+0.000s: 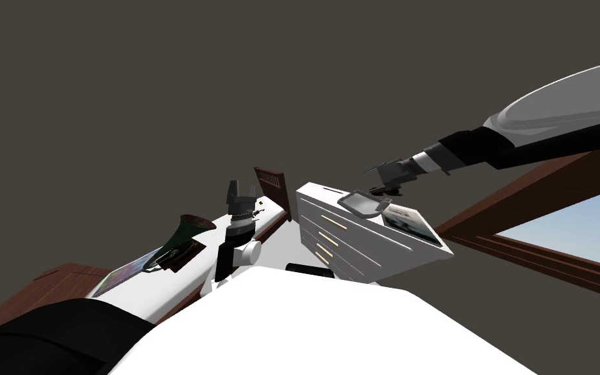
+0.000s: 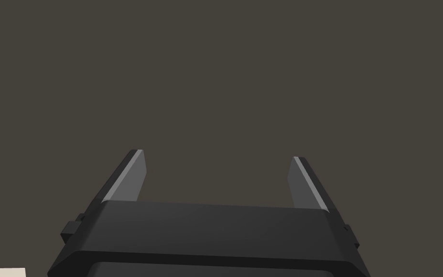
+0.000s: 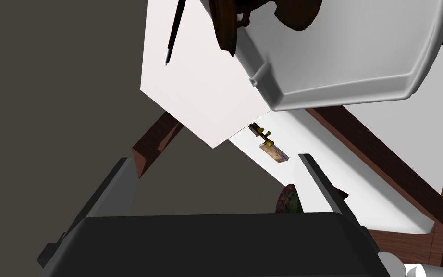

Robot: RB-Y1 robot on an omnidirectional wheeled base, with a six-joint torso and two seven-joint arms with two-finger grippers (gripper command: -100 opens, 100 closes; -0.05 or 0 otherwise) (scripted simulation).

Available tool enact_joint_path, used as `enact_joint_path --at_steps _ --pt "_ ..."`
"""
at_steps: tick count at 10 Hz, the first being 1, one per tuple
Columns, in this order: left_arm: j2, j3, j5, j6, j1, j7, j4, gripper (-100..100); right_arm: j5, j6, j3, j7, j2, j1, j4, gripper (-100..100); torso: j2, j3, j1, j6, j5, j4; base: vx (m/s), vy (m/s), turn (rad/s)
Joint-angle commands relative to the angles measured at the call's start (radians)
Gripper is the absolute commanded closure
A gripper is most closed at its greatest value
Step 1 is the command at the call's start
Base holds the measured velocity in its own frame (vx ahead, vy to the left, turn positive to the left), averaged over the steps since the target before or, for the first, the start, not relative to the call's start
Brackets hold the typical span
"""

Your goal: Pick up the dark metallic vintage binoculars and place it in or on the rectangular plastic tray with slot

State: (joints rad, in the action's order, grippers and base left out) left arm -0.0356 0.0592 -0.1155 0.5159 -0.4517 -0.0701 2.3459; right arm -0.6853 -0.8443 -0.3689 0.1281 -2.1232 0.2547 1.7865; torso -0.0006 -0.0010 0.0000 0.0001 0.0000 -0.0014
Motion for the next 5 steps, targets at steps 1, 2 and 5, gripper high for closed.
enact_joint_path --at_steps 1,2,5 --pt "0.000 0.000 0.000 0.000 0.000 0.000 0.000 0 0.019 -0.027 -0.021 0.026 -0.028 -0.023 -0.011 -100 0.000 0.000 0.000 0.000 0.000 0.000 0.016 -0.026 -0.057" --pt "0.000 0.000 0.000 0.000 0.000 0.000 0.000 0 0.026 -0.036 -0.028 0.034 -0.037 -0.030 -0.014 -100 -0.001 0.000 -0.001 0.000 0.000 0.000 0.020 -0.041 -0.029" --pt "0.000 0.000 0.000 0.000 0.000 0.000 0.000 0 0.064 -0.091 -0.070 0.085 -0.092 -0.075 -0.036 -100 -0.001 0.000 -0.003 0.000 -0.001 0.000 0.021 -0.056 -0.039"
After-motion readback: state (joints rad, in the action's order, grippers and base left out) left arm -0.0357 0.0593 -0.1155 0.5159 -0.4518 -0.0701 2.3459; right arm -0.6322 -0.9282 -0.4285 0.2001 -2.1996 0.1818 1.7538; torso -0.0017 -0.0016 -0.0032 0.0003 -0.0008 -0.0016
